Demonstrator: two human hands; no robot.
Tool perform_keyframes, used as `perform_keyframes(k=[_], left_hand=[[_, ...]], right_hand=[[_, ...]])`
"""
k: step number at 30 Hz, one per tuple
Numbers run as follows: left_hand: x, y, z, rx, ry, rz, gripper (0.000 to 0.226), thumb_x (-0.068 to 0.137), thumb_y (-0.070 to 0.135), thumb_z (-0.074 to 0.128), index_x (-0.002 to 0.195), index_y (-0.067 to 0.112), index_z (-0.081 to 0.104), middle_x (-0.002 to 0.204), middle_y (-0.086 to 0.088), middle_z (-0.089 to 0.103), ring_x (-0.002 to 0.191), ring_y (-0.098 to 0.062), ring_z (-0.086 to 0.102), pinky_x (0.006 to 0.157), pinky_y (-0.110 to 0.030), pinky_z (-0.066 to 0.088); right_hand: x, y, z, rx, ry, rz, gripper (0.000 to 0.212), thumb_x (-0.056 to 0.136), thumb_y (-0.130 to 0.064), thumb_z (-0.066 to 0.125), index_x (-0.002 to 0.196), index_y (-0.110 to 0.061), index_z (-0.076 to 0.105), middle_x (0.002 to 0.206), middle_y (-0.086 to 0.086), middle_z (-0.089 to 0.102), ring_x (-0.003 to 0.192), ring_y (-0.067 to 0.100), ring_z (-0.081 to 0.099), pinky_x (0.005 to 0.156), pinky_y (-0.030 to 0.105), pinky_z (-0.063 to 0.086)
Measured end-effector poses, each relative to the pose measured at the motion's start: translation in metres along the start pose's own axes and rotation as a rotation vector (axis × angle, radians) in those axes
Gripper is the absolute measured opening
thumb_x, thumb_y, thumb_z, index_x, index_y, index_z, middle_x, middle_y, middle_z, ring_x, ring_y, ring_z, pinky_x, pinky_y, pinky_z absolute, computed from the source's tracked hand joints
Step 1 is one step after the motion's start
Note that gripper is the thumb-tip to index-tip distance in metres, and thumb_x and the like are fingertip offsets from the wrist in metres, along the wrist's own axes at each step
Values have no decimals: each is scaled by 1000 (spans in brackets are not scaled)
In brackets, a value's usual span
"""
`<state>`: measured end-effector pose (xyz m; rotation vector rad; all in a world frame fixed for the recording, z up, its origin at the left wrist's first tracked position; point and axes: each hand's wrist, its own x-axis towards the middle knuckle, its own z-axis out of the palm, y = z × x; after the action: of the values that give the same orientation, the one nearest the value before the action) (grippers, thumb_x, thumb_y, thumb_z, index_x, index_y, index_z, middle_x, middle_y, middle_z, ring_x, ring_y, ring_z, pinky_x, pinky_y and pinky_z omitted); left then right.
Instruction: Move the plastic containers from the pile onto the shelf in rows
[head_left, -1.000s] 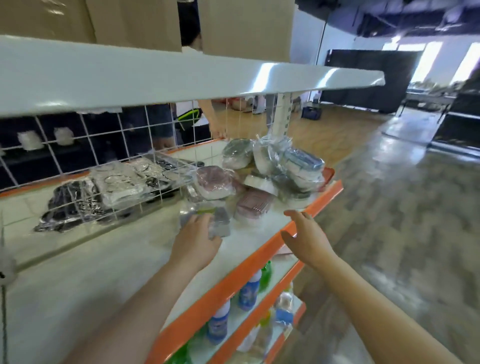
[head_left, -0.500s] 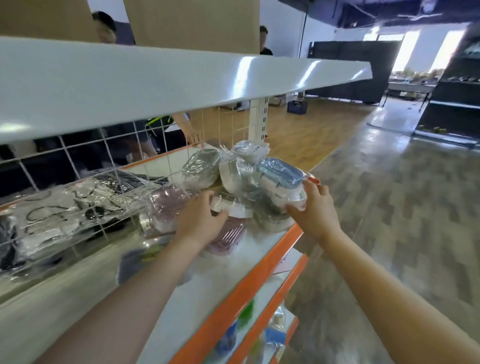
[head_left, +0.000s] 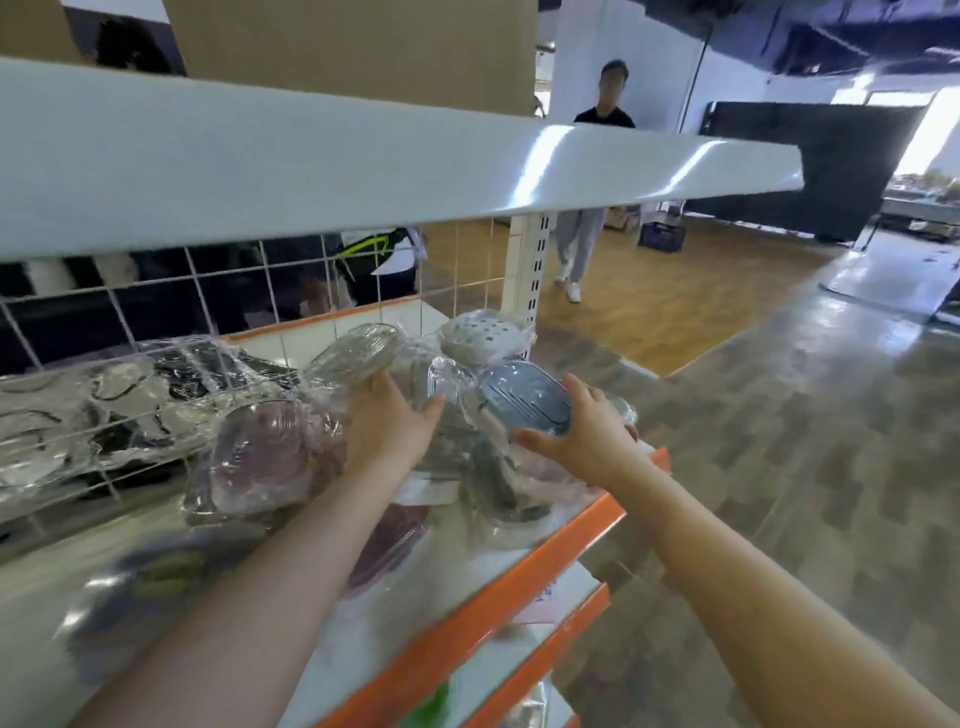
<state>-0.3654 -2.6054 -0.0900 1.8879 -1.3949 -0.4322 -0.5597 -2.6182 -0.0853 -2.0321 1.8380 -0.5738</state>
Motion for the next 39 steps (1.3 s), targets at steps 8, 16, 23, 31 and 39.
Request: perform_keyframes(k=[8, 16, 23, 31, 39], left_hand=[[4, 10, 11, -65, 74, -98, 56, 88, 38, 64, 128, 6, 41, 72, 8, 36, 59, -5, 37, 48, -19, 29], [-18, 10, -8, -186, 290, -56, 52, 88, 39, 63, 123, 5, 43, 78, 11, 40, 66, -1, 41, 52, -17, 28], [-54, -11, -44, -265, 475, -42, 48, 86, 35, 67, 117, 6, 46, 79, 10, 46, 74, -13, 53, 61, -25, 36], [-120, -73, -121, -450, 610, -159, 35, 83, 30, 71, 103, 10, 51, 86, 2, 58, 88, -21, 59, 75, -28, 42], [-237, -157, -218, -508, 664, -325, 32, 72, 16, 79, 90, 1, 57, 75, -10, 64, 69, -27, 64, 61, -33, 51]], right_hand=[[17, 9, 8, 32, 8, -99, 93, 73, -59, 69, 144, -15, 28, 136, 11, 41, 125, 30, 40, 104, 40, 38], [3, 10, 12, 282, 122, -234, 93, 75, -48, 72, 148, -19, 23, 135, 7, 40, 126, 22, 39, 104, 33, 34], [-22, -20, 24, 383, 115, -337, 95, 76, -47, 73, 150, -18, 20, 140, 6, 36, 130, 22, 35, 107, 29, 30], [-80, -96, 53, 412, 7, -496, 96, 75, -45, 74, 150, -17, 21, 144, 8, 34, 134, 23, 33, 110, 36, 31], [-190, -188, 109, 405, -188, -627, 92, 79, -38, 73, 150, -15, 19, 142, 9, 33, 132, 25, 32, 108, 34, 30]])
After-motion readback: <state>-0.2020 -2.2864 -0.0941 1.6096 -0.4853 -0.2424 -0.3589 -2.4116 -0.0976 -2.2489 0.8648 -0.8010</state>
